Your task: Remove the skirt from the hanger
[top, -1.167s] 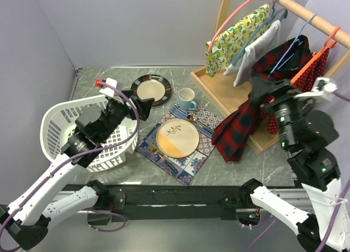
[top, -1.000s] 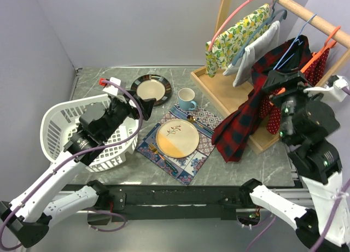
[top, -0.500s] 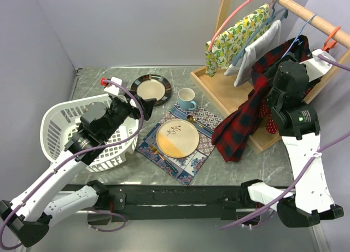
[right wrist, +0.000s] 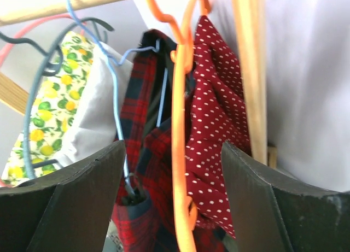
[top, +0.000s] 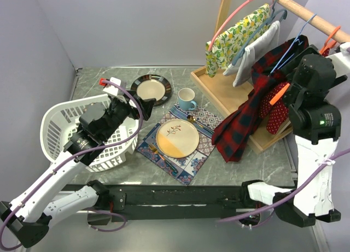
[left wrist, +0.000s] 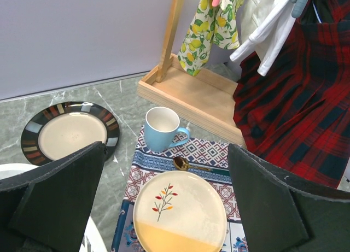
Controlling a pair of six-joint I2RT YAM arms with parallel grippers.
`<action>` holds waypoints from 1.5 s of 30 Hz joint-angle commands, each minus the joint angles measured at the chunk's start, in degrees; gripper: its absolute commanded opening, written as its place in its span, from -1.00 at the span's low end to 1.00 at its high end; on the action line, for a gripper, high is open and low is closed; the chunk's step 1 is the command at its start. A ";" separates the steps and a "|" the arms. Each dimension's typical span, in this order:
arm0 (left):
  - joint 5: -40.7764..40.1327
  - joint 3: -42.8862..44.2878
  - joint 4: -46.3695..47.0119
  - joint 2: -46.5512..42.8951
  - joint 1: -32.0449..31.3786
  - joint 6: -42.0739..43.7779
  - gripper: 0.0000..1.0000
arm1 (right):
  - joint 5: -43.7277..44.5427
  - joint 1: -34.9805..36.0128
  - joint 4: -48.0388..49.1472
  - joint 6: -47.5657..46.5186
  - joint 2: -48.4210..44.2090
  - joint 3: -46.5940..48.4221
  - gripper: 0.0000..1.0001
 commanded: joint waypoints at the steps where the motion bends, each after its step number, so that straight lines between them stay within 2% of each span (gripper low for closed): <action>1: 0.51 1.91 1.93 -0.39 -0.23 1.30 0.99 | -3.05 -2.75 -10.45 2.39 1.16 3.17 0.56; 8: 1.30 1.83 2.02 -0.74 -0.23 1.12 0.99 | -7.37 -6.54 -9.57 3.10 1.24 0.53 0.50; 11: 1.56 1.91 2.19 -0.91 -0.23 1.12 0.99 | -11.22 -7.41 -5.38 2.57 -0.07 -2.71 0.48; 14: 1.83 1.82 2.19 -0.91 -0.23 1.04 0.99 | -14.30 -7.68 -1.94 3.01 -1.04 -5.71 0.39; 18: 1.82 1.83 2.19 -0.74 -0.23 1.12 0.99 | -13.87 -9.79 -0.26 3.71 -1.39 -7.73 0.28; 24: 1.56 1.91 2.02 -0.30 -0.23 1.21 0.99 | -13.61 -10.23 4.57 3.45 -4.03 -10.37 -0.43; 25: 1.56 1.83 2.10 -0.21 -0.23 1.21 0.99 | -13.43 -10.23 5.62 3.28 -4.29 -10.46 -0.62; 27: 1.56 1.91 2.02 -0.03 -0.23 1.21 0.99 | -13.52 -10.32 6.59 3.10 -5.26 -10.55 -0.83; 28: 1.56 2.00 2.02 -0.12 -0.23 1.21 0.99 | -13.78 -10.23 7.73 2.75 -5.78 -10.55 -1.00; 45: 1.56 1.56 2.28 -0.12 -0.23 1.48 0.99 | -23.71 -10.32 14.33 -1.56 -6.67 -7.91 -1.00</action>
